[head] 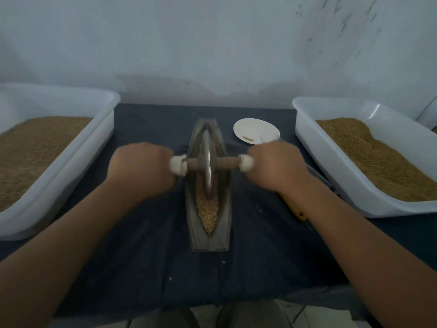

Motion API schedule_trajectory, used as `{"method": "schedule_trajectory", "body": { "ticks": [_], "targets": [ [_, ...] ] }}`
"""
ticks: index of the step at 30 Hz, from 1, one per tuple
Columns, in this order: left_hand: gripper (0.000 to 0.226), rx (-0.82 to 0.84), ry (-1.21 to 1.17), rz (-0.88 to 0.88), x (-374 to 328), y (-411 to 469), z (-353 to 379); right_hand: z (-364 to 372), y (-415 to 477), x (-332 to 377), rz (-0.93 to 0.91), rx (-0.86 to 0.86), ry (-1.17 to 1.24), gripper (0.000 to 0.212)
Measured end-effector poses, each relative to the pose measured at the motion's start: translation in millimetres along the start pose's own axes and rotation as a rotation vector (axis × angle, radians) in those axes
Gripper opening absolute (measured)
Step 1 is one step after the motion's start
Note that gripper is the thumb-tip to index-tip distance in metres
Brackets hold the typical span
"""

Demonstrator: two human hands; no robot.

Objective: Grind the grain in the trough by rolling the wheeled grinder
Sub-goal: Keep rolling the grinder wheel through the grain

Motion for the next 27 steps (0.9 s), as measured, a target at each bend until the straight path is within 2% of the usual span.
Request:
{"method": "schedule_trajectory", "body": {
  "ticks": [3,5,9,11,15,19,24,27],
  "targets": [
    [0.04,-0.107,0.049,0.062,3.0,-40.5,-1.1,-9.7,-33.3,-0.6,-0.066,-0.011,0.03,0.032],
    [0.042,-0.121,0.059,0.075,3.9,-42.5,0.6,-8.8,-37.0,0.6,-0.061,-0.003,0.012,0.034],
    [0.035,-0.063,0.007,0.003,0.1,-4.6,8.0,6.1,-8.0,5.3,0.05,-0.136,-0.078,0.04],
    [0.031,-0.068,0.008,-0.022,-2.5,21.6,9.3,18.2,14.1,3.3,0.127,-0.119,-0.045,0.036],
    [0.028,-0.065,0.041,-0.003,-8.5,50.4,-2.7,28.0,33.7,-1.8,0.202,-0.062,0.058,0.044],
    [0.03,-0.033,0.073,0.032,-6.4,14.6,-9.4,14.1,-2.1,1.0,0.124,-0.011,0.07,0.044],
    [0.056,-0.192,0.069,0.128,1.5,-44.2,-6.5,-0.4,-55.7,3.3,0.02,-0.07,0.034,0.045],
    [0.041,-0.134,0.042,0.11,2.1,-19.4,2.5,4.9,-38.1,4.9,0.052,-0.102,-0.025,0.04]
  ]
}}
Point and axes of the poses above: each hand's wrist, its own y-axis towards the middle knuckle, its own z-axis out of the palm, x = y × z, the point moved 1 cm from there along y, towards the middle knuckle, and after that the axes turned 1 degree about x, right-handed, at the moved point
